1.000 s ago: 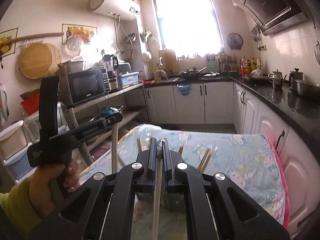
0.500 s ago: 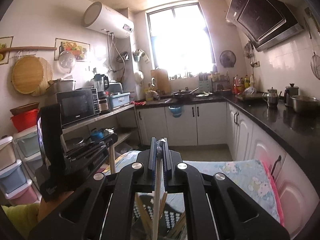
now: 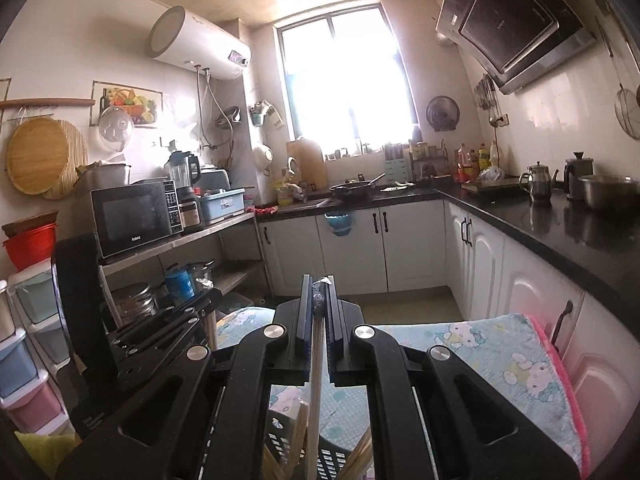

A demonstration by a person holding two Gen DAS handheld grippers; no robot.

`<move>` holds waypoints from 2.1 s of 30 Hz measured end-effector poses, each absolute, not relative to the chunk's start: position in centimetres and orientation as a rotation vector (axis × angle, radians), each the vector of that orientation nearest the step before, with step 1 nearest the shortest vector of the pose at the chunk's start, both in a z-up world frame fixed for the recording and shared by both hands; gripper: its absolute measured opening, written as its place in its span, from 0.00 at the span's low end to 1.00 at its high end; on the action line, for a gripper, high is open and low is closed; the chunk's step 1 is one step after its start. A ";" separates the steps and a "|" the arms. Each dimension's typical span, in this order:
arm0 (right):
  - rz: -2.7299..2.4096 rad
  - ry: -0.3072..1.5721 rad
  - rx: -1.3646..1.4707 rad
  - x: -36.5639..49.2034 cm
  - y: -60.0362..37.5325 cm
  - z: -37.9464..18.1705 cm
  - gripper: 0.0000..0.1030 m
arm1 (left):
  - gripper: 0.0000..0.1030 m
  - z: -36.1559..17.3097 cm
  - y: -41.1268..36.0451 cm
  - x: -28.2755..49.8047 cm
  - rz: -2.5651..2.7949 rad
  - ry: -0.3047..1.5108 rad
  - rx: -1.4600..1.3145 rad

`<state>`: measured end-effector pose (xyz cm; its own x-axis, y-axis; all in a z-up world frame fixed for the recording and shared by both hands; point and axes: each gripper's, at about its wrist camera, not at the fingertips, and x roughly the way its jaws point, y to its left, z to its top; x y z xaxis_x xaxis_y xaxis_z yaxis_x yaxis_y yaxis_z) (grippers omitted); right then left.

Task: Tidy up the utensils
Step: 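Lower both chopsticks into the caddy and open both grippers, then withdraw both open grippers back from the green caddy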

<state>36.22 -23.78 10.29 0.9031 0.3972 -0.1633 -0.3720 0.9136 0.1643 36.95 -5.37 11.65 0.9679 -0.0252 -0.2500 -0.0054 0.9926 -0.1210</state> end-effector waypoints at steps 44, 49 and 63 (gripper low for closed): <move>0.409 0.402 0.111 31.5 -24.6 3.1 0.24 | 0.45 9.0 -2.6 31.9 -0.140 0.383 -0.202; 0.399 0.409 0.108 30.0 -25.2 3.4 0.29 | 0.56 9.4 -2.9 30.4 -0.188 0.421 -0.233; 0.379 0.415 0.093 24.5 -26.6 4.0 0.54 | 0.83 9.2 -2.3 24.3 -0.182 0.473 -0.221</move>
<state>24.53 -26.57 3.98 0.8464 0.3776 -0.3755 -0.3401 0.9259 0.1646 24.31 -2.31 9.16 0.8748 -0.2236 -0.4298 0.1219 0.9601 -0.2516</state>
